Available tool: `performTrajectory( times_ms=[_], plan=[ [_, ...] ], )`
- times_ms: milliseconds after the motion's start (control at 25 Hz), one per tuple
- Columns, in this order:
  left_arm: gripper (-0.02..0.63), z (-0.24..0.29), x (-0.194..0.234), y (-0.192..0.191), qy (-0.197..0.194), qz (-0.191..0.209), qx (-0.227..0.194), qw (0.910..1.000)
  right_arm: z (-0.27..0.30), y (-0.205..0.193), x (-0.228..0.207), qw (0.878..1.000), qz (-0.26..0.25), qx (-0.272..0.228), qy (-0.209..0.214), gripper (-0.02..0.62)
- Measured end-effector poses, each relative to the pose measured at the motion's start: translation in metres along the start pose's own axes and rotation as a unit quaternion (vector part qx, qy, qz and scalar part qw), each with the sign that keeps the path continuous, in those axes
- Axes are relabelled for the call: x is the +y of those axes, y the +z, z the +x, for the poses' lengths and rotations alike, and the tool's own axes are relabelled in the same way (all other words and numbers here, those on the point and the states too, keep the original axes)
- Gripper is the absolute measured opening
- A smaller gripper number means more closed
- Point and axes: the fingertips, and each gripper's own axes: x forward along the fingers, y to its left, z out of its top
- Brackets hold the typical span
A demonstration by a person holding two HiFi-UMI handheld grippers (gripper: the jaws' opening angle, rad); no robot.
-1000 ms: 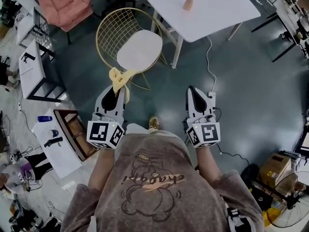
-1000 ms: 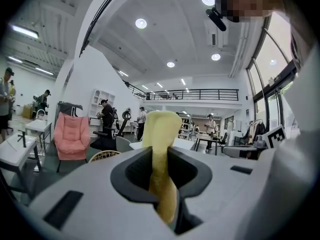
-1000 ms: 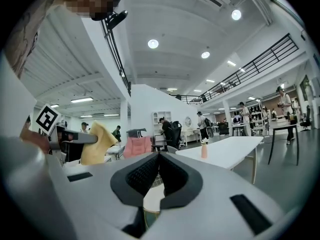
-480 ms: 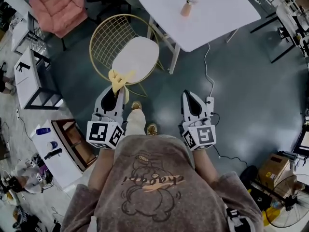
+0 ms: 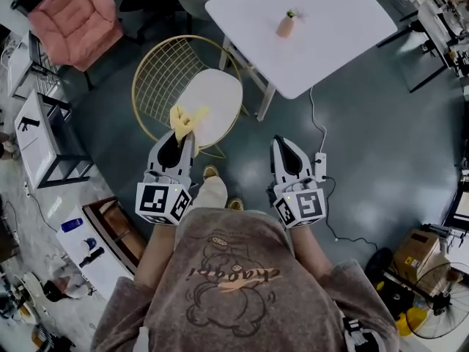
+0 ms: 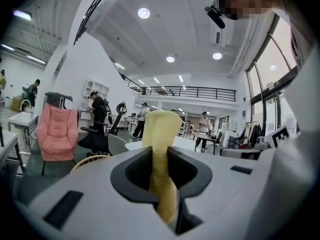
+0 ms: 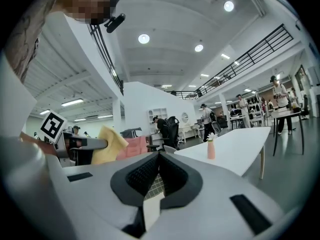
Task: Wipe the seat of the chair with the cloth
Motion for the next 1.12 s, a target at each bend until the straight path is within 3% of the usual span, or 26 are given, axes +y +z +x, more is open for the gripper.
performTrajectory(
  times_ms=[480,1120],
  plan=[
    [0.072,0.07,0.066,0.011,-0.038,0.001,0.016,0.9992,0.092,0.002,0.004,1.0,0.003,0.002,-0.021,0.026],
    [0.072,0.146,0.103,-0.035,-0.031,-0.027,0.048,0.998,0.172,-0.037,-0.033,0.999,0.0,0.03,-0.018,0.026]
  ],
)
